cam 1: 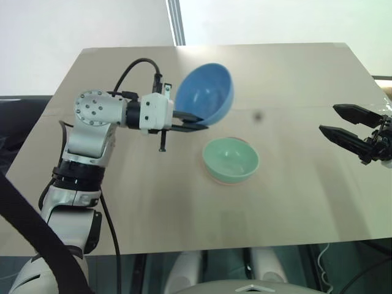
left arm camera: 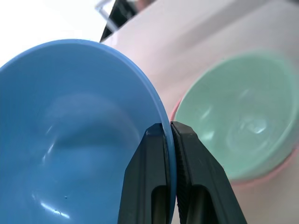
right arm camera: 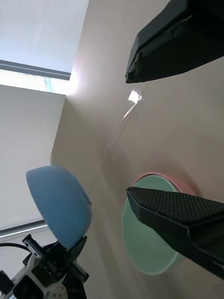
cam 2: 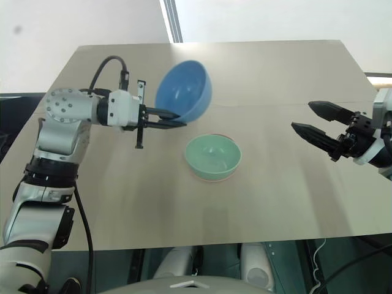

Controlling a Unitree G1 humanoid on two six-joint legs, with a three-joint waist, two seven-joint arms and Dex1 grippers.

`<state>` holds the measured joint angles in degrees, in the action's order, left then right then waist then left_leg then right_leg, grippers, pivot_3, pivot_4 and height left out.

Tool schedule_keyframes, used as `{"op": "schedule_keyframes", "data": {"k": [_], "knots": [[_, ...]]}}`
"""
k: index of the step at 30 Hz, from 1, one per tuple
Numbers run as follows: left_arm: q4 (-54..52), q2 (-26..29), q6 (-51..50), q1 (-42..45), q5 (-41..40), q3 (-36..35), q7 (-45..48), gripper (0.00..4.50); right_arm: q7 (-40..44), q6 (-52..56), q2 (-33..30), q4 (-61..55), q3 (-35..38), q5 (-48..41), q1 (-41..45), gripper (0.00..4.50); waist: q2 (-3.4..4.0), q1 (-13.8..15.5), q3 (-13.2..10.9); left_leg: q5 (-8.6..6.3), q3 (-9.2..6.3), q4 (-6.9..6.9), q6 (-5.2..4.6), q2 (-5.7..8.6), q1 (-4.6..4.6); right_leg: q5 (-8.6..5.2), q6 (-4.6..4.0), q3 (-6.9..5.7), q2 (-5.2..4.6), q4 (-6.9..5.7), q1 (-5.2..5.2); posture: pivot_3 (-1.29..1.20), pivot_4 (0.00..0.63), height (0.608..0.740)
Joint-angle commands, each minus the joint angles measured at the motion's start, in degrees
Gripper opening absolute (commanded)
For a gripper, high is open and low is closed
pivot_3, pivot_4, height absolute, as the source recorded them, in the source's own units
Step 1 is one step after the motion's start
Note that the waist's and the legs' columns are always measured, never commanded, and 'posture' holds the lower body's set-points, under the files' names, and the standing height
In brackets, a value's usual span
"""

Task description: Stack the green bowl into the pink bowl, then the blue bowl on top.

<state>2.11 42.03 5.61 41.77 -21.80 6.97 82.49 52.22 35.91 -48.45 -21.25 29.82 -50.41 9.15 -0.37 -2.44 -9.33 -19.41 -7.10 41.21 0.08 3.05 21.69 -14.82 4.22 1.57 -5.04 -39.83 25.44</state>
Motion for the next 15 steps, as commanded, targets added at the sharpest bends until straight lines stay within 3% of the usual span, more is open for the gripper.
{"op": "schedule_keyframes", "data": {"k": [1, 8, 9, 12, 15], "knots": [[-7.89, -0.09, -3.97, -2.45, -3.26, 0.48, 0.39, 0.04, 0.09, -1.28, -1.18, -1.01, 1.95, -0.14, 0.25, 3.87, 0.00, 0.09, 0.00, 0.00, -0.01, 0.00, 0.00, 0.00, 0.00, 0.00, 0.00, 0.00, 0.00, 0.00, 0.00, 0.00, 0.150, 0.740], [-13.57, -0.48, -5.30, -6.58, -4.11, 2.20, 2.25, 0.04, -0.16, -1.29, -1.49, -1.05, 2.02, -0.24, 0.63, 3.87, -0.01, 0.32, 0.00, 0.00, -0.03, 0.02, 0.00, -0.01, -0.07, 0.00, 0.00, -0.04, 0.01, 0.04, -0.13, 0.00, 0.150, 0.740], [-14.06, 0.03, -5.28, -7.20, -3.69, 2.56, 2.83, 0.60, -0.22, -1.40, -1.50, -1.06, 2.06, -0.19, 0.61, 3.87, -0.01, 0.29, 0.00, 0.00, -0.03, 0.01, 0.00, -0.01, -0.08, 0.00, 0.00, -0.04, 0.01, 0.04, -0.13, 0.00, 0.150, 0.740], [-14.25, 0.28, -4.45, -8.65, -2.56, 2.85, 3.33, 1.42, -0.41, -1.51, -1.50, -1.21, 2.17, -0.26, 0.55, 3.87, 0.00, 0.24, 0.00, 0.00, -0.01, 0.00, 0.00, -0.01, -0.10, 0.00, 0.00, -0.03, 0.02, 0.05, -0.14, 0.00, 0.150, 0.740], [-13.93, 0.31, -5.12, -9.35, -2.66, 2.53, 3.12, 2.70, -0.56, -1.33, -1.56, -1.52, 2.26, -0.47, 0.37, 3.87, -0.01, 0.34, 0.00, 0.00, -0.02, 0.00, 0.00, -0.02, -0.11, 0.00, 0.00, -0.04, 0.03, 0.05, -0.16, 0.00, 0.150, 0.740]]}}
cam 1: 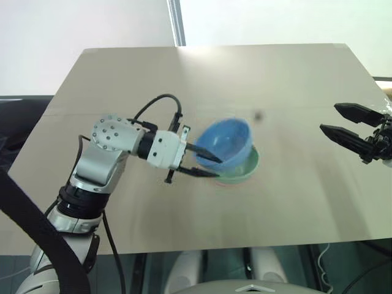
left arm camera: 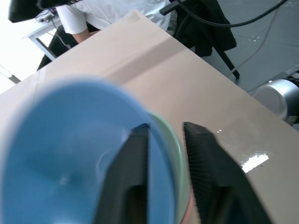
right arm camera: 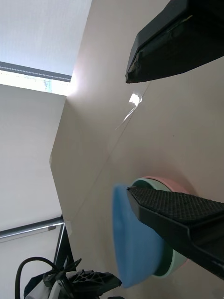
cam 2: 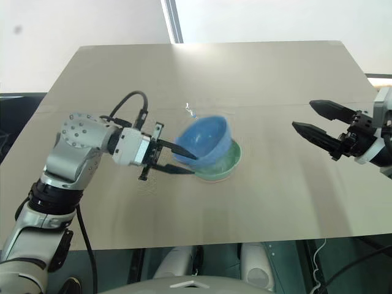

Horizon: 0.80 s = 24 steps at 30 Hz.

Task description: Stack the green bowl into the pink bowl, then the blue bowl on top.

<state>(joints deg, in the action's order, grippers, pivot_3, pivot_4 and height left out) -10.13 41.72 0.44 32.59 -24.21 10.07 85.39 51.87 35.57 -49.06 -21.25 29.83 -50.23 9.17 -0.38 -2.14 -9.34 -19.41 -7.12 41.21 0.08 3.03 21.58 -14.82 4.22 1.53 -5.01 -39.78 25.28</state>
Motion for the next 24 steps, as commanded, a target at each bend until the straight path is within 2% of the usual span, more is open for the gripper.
{"op": "schedule_keyframes", "data": {"k": [1, 8, 15, 20, 24], "knots": [[-1.86, 1.29, -0.69, -0.55, -0.56, -0.58, 0.83, 2.70, -0.29, -0.98, -0.98, -1.49, 2.19, -0.51, 0.28, 3.87, 0.00, 0.05, 0.00, 0.00, 0.00, 0.00, 0.00, 0.00, -0.02, 0.00, 0.00, 0.00, 0.00, 0.01, -0.02, 0.00, 0.150, 0.740], [-1.45, 2.49, -9.34, -0.77, -3.40, -4.39, -4.11, 2.70, 2.78, -2.20, -1.54, -1.28, 1.13, 1.04, -1.90, 3.87, 0.00, 0.06, 0.00, -0.01, -0.01, -0.01, -0.01, 0.00, -0.03, 0.00, 0.00, -0.01, 0.00, 0.02, -0.04, 0.00, 0.150, 0.740], [2.93, 5.20, -20.93, -0.31, -7.82, -11.31, -9.70, 2.70, 12.32, -3.94, -5.38, -2.99, -0.64, 2.77, -7.00, 3.87, 0.00, -0.04, -0.01, -0.01, 0.00, -0.02, -0.02, 0.00, -0.06, 0.00, 0.00, 0.00, 0.03, 0.02, -0.04, 0.00, 0.150, 0.740], [7.02, 8.04, -23.01, -2.53, -6.97, -15.25, -10.81, 2.70, 17.27, -4.92, -7.54, -3.63, -2.51, 3.85, -8.66, 3.87, 0.00, -0.07, -0.04, -0.01, 0.00, -0.07, -0.02, -0.03, -0.28, 0.00, 0.00, -0.01, 0.05, 0.06, -0.25, 0.00, 0.150, 0.740], [10.22, 10.95, -22.10, -6.06, -3.61, -16.85, -12.62, 2.70, 20.07, -6.03, -8.97, -3.37, -3.88, 5.76, -9.77, 3.87, 0.00, -0.03, -0.05, -0.07, 0.03, -0.46, -0.12, -0.09, -0.88, -0.01, 0.01, 0.01, 0.05, 0.37, -0.74, 0.00, 0.150, 0.740]]}}
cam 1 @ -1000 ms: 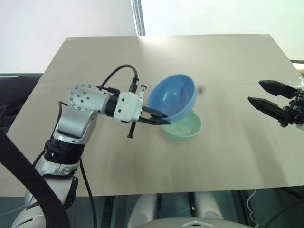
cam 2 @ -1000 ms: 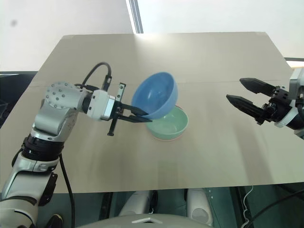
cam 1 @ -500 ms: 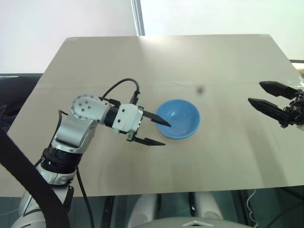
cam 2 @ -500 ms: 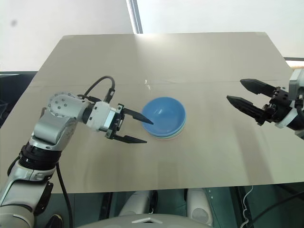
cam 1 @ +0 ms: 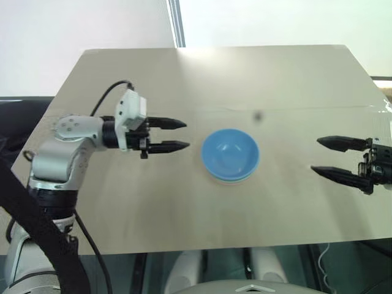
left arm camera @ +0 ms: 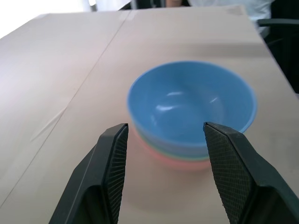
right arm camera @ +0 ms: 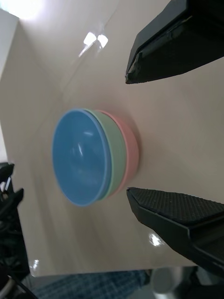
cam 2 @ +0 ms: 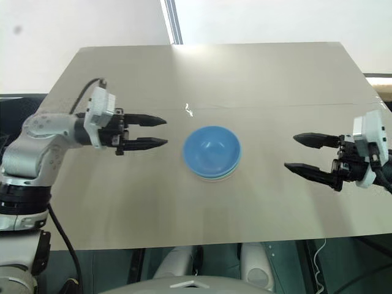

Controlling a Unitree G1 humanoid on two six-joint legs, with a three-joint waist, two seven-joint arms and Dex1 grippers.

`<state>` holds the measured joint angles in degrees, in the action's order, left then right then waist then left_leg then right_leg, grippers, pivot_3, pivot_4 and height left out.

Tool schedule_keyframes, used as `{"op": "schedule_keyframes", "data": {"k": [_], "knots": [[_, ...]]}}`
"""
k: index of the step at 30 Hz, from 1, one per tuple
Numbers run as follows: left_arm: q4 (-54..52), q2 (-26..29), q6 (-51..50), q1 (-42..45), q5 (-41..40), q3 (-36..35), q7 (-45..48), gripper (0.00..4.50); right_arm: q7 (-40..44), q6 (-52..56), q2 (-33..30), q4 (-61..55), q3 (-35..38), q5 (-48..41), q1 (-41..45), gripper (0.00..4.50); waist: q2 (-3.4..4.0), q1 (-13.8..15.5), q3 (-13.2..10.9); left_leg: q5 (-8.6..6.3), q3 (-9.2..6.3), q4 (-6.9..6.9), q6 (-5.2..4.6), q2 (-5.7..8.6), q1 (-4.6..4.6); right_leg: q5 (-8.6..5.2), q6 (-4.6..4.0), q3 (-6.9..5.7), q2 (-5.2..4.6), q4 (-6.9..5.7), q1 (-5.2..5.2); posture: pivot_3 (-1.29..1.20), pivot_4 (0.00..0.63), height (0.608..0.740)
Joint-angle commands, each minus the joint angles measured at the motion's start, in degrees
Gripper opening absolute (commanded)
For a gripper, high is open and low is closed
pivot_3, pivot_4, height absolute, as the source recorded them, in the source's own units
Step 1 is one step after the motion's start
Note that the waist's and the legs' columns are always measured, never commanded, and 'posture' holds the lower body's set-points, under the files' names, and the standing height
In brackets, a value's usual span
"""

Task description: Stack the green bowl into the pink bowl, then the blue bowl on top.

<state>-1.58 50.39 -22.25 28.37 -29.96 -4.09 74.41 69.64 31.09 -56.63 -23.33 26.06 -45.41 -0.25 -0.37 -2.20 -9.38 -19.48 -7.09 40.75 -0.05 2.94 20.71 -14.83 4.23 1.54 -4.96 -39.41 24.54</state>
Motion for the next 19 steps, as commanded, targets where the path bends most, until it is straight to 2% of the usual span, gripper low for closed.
{"op": "schedule_keyframes", "data": {"k": [1, 14, 19], "knots": [[2.03, 2.71, 0.93, -2.77, 2.36, -3.15, -1.66, 2.70, 2.86, -2.07, -1.66, -0.83, -0.46, 1.58, -0.46, 3.87, 0.00, 0.07, 0.00, 0.00, -0.02, -0.02, 0.00, -0.02, 0.01, 0.00, 0.00, -0.01, 0.00, 0.02, 0.00, 0.00, 0.150, 0.740], [-2.59, 5.84, 0.64, -12.68, -2.38, -12.33, 0.78, 2.70, 8.32, -7.33, -1.90, 7.05, 0.34, 6.51, -2.18, 3.87, -0.02, 0.47, -0.01, 0.04, -0.05, -0.48, 0.09, -0.13, 0.11, 0.01, 0.00, -0.07, -0.09, 0.61, 0.04, 0.00, 0.150, 0.740], [-4.55, 6.48, 1.92, -15.71, -3.64, -13.65, 3.80, 2.70, 8.65, -9.26, -1.60, 9.47, -0.15, 7.72, -2.03, 3.87, -0.02, 0.43, -0.01, 0.04, -0.02, -0.49, 0.09, -0.16, 0.06, 0.01, 0.00, -0.05, -0.08, 0.58, 0.03, 0.00, 0.150, 0.740]]}}
